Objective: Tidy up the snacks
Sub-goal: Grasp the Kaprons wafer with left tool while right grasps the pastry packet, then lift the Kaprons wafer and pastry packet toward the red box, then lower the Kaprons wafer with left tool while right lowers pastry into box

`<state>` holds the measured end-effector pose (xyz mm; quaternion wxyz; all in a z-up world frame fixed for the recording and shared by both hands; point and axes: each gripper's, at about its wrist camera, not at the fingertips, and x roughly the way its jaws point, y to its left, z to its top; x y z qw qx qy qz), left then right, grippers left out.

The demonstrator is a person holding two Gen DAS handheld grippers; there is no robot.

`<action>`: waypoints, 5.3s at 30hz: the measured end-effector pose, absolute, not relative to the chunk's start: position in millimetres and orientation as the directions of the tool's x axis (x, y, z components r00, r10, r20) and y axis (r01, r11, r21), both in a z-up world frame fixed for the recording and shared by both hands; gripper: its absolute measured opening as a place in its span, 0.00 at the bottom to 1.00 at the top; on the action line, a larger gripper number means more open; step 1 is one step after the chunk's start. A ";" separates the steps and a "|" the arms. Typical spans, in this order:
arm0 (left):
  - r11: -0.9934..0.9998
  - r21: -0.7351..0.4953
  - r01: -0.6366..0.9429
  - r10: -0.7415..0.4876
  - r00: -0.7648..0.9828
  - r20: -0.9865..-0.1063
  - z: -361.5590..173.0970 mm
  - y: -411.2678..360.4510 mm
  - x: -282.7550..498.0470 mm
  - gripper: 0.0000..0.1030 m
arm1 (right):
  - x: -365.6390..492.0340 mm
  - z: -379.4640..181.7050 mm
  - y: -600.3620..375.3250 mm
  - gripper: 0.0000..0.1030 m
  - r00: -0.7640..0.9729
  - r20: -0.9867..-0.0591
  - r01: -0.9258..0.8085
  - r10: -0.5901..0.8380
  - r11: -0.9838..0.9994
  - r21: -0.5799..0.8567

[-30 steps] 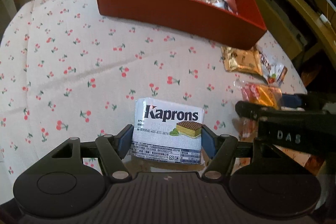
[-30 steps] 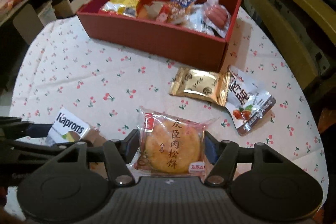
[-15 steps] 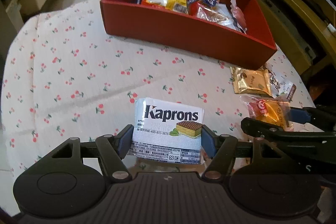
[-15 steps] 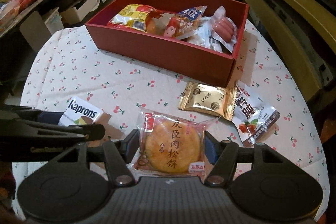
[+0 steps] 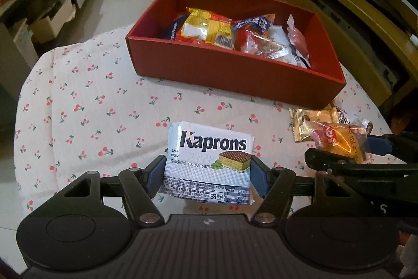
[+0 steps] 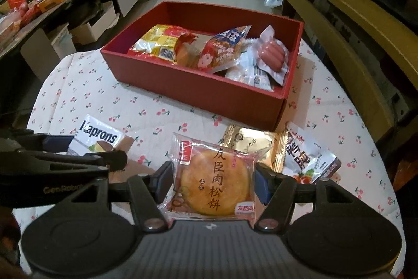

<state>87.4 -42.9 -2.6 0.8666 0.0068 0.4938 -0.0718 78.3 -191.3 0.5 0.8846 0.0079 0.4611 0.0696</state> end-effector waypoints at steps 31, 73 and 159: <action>0.989 0.018 0.146 -0.064 0.537 -0.841 -1.3 -50.4 87.3 0.71 | 82.0 3.0 -191.5 0.67 0.576 -0.808 -0.098 0.125 0.992 0.084; 0.992 0.013 0.125 -0.073 0.652 -0.755 34.2 -53.4 108.5 0.70 | 91.7 42.6 -190.7 0.67 0.726 -0.687 -0.035 0.044 0.999 0.028; 0.995 0.042 0.089 -0.027 0.655 -0.755 15.6 -67.5 198.6 0.69 | 184.4 25.6 -191.9 0.67 0.750 -0.660 0.000 -0.046 0.998 -0.069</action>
